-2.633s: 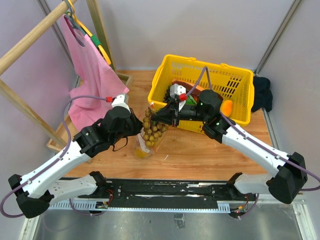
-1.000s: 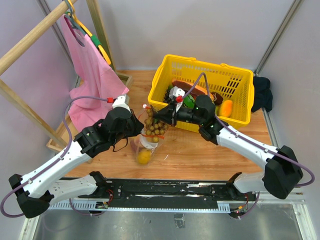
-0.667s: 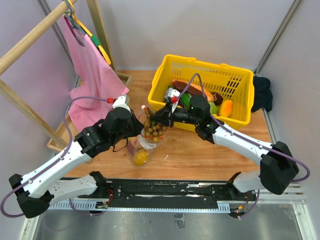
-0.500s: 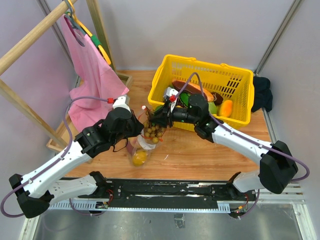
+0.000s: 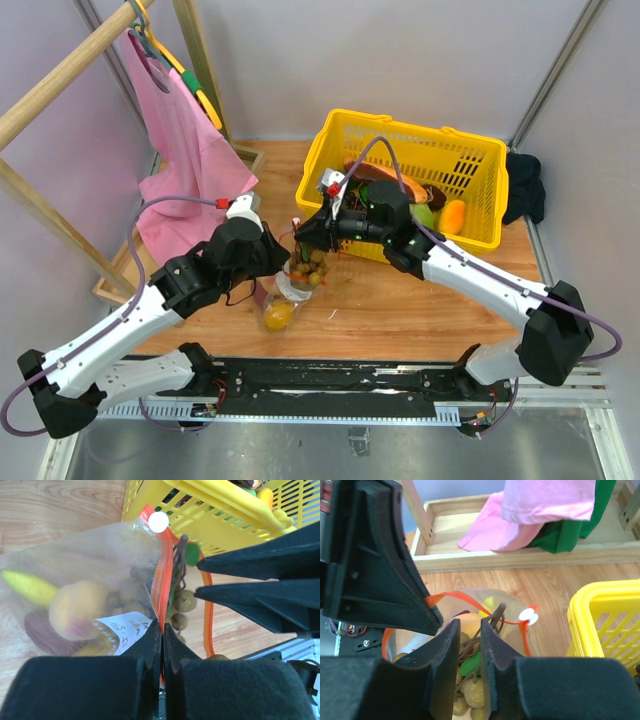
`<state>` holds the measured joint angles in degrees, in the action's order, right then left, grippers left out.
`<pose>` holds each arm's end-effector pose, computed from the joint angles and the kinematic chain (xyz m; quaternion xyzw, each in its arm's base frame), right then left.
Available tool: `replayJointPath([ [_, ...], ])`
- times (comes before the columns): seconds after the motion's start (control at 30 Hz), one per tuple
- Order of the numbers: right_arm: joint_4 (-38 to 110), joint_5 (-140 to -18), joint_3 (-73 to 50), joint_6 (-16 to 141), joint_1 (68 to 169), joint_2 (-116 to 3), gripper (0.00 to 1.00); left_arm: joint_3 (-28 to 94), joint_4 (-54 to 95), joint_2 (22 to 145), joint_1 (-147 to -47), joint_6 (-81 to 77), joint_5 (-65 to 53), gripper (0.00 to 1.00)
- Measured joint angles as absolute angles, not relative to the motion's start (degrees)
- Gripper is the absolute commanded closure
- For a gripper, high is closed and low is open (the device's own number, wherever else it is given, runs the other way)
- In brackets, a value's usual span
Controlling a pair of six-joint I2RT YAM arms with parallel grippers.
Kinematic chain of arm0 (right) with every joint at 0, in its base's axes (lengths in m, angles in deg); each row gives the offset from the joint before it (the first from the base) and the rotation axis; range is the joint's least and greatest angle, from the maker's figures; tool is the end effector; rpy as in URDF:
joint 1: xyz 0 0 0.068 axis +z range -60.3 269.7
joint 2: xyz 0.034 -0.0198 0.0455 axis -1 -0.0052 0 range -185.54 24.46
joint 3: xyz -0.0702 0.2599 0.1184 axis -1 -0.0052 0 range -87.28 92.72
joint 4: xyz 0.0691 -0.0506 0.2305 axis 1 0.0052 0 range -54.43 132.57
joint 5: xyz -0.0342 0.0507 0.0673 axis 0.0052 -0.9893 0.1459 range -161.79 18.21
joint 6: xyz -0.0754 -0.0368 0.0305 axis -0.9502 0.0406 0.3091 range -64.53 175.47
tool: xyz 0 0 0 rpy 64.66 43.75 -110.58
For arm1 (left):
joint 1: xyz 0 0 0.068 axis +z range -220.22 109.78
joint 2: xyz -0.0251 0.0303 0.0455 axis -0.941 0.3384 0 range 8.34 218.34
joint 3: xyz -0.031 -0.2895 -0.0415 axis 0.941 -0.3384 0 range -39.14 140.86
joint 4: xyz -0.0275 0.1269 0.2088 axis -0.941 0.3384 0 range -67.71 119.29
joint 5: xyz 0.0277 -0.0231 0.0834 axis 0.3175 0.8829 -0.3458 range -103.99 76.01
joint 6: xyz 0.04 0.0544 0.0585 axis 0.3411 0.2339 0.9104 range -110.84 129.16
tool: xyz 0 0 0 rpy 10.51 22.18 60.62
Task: Place the food in the zip-top bag and seal the zipper
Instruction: Place the fake fruit in the zipper food storage bag.
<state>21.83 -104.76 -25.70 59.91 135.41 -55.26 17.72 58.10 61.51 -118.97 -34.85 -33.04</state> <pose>0.2099 0.2771 0.3700 -0.4283 0.5905 0.4647 0.5019 0.1507 -0.1324 0.3375 -0.0443 0.8657 -0.2455 0.4340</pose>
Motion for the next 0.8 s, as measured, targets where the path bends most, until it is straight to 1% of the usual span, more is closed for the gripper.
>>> replayJointPath([
  [0.07, 22.7, -103.7, -25.6, 60.1, 135.5, -55.9, 0.76, 17.4, 57.9, 61.1, -119.0, -34.9, -32.8, 0.99],
  [0.17, 25.8, -102.2, -24.1, 60.2, 135.7, -57.6, 0.69, 17.2, 57.9, 60.5, -119.0, -35.0, -32.7, 1.0],
  [0.2, 27.0, -101.9, -23.5, 60.1, 135.8, -58.0, 0.66, 17.2, 57.9, 60.3, -119.0, -35.1, -32.8, 1.0],
  [0.23, 28.2, -101.7, -23.2, 60.1, 135.8, -58.1, 0.6, 17.1, 57.9, 60.1, -119.0, -35.2, -32.8, 1.0],
  [0.33, 31.5, -100.5, -22.2, 59.5, 135.8, -57.2, 0.53, 16.7, 57.9, 59.5, -119.0, -35.4, -32.8, 1.0],
  [0.47, 37.4, -97.1, -20.9, 58.3, 135.8, -52.8, 0.5, 16.3, 58.2, 58.7, -119.0, -35.7, -33.1, 1.0],
  [0.63, 44.5, -89.9, -20.0, 58.1, 135.8, -46.5, 0.49, 15.9, 58.2, 57.7, -119.0, -35.7, -33.6, 1.0],
  [0.8, 48.6, -85.2, -21.3, 60.4, 135.8, -46.3, 0.49, 15.5, 58.1, 57.5, -119.0, -35.7, -33.6, 1.0],
])
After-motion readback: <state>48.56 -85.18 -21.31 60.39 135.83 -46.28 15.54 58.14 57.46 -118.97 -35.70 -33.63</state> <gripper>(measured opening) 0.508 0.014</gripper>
